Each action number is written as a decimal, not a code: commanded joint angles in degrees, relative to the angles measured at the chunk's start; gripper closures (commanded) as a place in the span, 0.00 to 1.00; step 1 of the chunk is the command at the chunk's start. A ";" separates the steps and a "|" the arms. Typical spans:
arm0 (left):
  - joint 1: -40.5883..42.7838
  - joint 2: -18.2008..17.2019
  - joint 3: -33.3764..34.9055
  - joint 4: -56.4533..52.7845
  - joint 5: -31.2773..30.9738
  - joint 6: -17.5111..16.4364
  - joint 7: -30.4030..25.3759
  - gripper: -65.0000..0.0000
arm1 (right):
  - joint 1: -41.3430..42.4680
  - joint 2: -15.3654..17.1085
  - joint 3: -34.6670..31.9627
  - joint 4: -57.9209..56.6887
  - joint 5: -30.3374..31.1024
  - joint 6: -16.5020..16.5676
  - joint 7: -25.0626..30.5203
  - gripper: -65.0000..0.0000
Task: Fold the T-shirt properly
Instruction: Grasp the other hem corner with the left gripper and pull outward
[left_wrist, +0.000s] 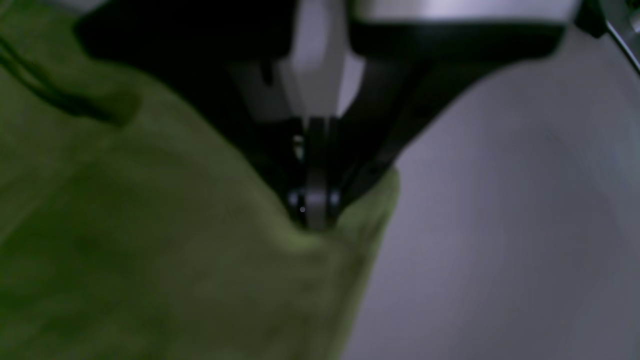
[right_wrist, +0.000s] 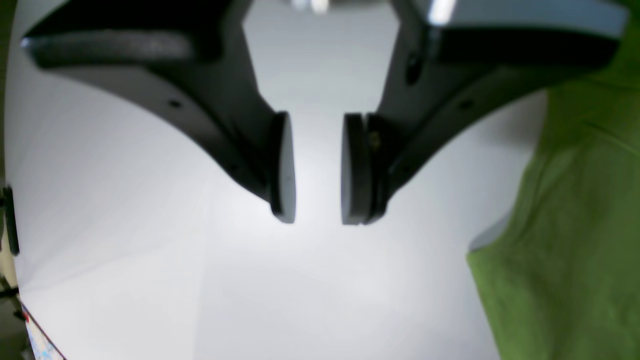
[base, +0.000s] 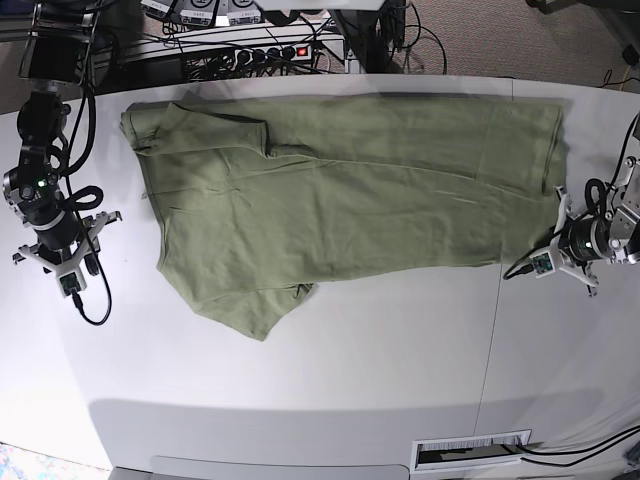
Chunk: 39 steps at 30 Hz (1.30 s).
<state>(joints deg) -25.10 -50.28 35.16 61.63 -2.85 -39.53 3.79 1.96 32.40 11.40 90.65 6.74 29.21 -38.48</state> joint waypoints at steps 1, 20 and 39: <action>-0.74 -1.70 -0.39 1.77 -2.10 -0.47 -0.55 1.00 | 1.09 1.44 0.52 0.85 0.33 -0.50 1.66 0.74; -8.41 -5.42 -0.42 -0.31 -35.74 -0.47 15.41 0.70 | 1.07 1.46 0.55 0.85 0.07 -0.50 0.72 0.74; -10.45 -0.70 -0.42 -18.18 -43.91 -0.47 15.96 0.70 | 1.07 1.42 0.55 0.85 0.11 -0.52 0.57 0.74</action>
<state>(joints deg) -33.95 -49.43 35.46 43.05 -45.89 -39.97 20.64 1.96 32.40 11.40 90.65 6.55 29.21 -38.98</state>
